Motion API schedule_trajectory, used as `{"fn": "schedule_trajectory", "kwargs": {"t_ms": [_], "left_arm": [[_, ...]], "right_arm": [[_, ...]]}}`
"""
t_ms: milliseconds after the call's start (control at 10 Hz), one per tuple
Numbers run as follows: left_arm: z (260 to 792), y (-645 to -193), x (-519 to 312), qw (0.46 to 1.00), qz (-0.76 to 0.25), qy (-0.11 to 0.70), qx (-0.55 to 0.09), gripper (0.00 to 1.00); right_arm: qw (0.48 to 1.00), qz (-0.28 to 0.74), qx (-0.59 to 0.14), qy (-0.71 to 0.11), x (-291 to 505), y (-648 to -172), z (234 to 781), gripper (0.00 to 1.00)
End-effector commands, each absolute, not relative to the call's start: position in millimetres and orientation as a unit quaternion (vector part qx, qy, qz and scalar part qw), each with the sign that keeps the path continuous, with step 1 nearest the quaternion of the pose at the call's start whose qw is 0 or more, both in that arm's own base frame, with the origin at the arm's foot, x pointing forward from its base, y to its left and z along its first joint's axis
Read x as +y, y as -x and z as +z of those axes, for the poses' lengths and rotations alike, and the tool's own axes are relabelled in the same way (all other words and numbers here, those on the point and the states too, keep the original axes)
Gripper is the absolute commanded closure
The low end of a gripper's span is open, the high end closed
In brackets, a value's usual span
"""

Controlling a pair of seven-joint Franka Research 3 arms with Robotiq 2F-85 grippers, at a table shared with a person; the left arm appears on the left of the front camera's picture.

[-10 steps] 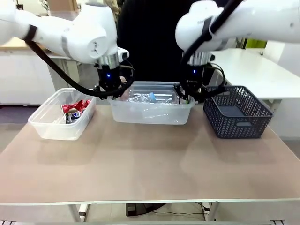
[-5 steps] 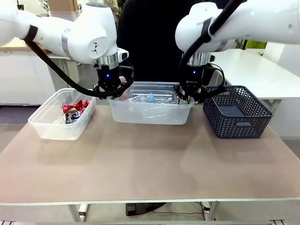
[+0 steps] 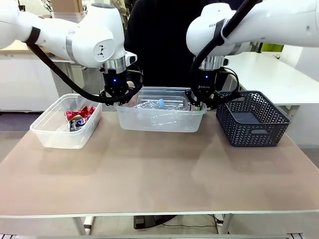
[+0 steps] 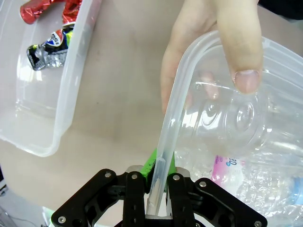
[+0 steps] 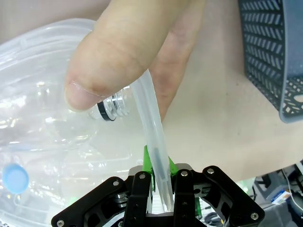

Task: Sort the waste into each basket.
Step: Release the Organizing box you were holding.

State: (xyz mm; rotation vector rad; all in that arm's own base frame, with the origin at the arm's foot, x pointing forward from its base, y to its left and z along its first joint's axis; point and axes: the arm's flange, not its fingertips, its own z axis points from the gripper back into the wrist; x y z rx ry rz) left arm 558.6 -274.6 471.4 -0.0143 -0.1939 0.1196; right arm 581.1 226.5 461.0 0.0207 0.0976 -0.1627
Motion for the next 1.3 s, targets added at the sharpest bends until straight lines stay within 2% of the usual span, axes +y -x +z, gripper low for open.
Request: {"fn": "schedule_trajectory", "kwargs": {"t_ms": [0, 100, 200, 300, 500, 600, 800, 1000, 1200], "left_arm": [[471.4, -558.7, -274.5, 0.993, 0.06, 0.007, -0.097, 0.79], [474.7, -556.8, -275.3, 0.994, 0.04, 0.016, -0.104, 0.36], [476.3, -555.3, -274.8, 0.993, 0.048, 0.019, -0.108, 0.21], [479.6, -551.2, -274.4, 0.991, 0.053, 0.015, -0.119, 0.0], [492.3, -542.0, -266.1, 0.988, 0.062, 0.021, -0.143, 0.0], [498.6, -538.2, -261.5, 0.986, 0.059, 0.03, -0.151, 0.02], [508.4, -526.3, -253.8, 0.986, 0.006, 0.07, -0.152, 0.0], [515.3, -516.9, -248.7, 0.98, -0.056, 0.116, -0.152, 0.0], [516.8, -514.7, -246.2, 0.981, -0.048, 0.109, -0.154, 0.0]], "right_arm": [[0.995, -0.081, 0.049, -0.01, 226.5, -581.1, 461.0, 0.92], [0.995, -0.089, 0.025, -0.02, 222.4, -577.3, 466.7, 0.35], [0.996, -0.088, 0.015, -0.024, 221.1, -574.0, 468.9, 0.34], [0.996, -0.086, 0.003, -0.021, 219.9, -571.5, 470.8, 0.0], [0.995, -0.08, -0.039, -0.048, 213.7, -561.9, 483.4, 0.0], [0.993, -0.079, -0.064, -0.06, 209.3, -555.2, 492.5, 0.17], [0.989, -0.055, -0.113, -0.083, 198.1, -535.4, 510.8, 0.0], [0.984, -0.017, -0.138, -0.11, 188.4, -519.9, 519.0, 0.0], [0.987, -0.031, -0.125, -0.101, 183.8, -521.7, 512.7, 0.0]]}}
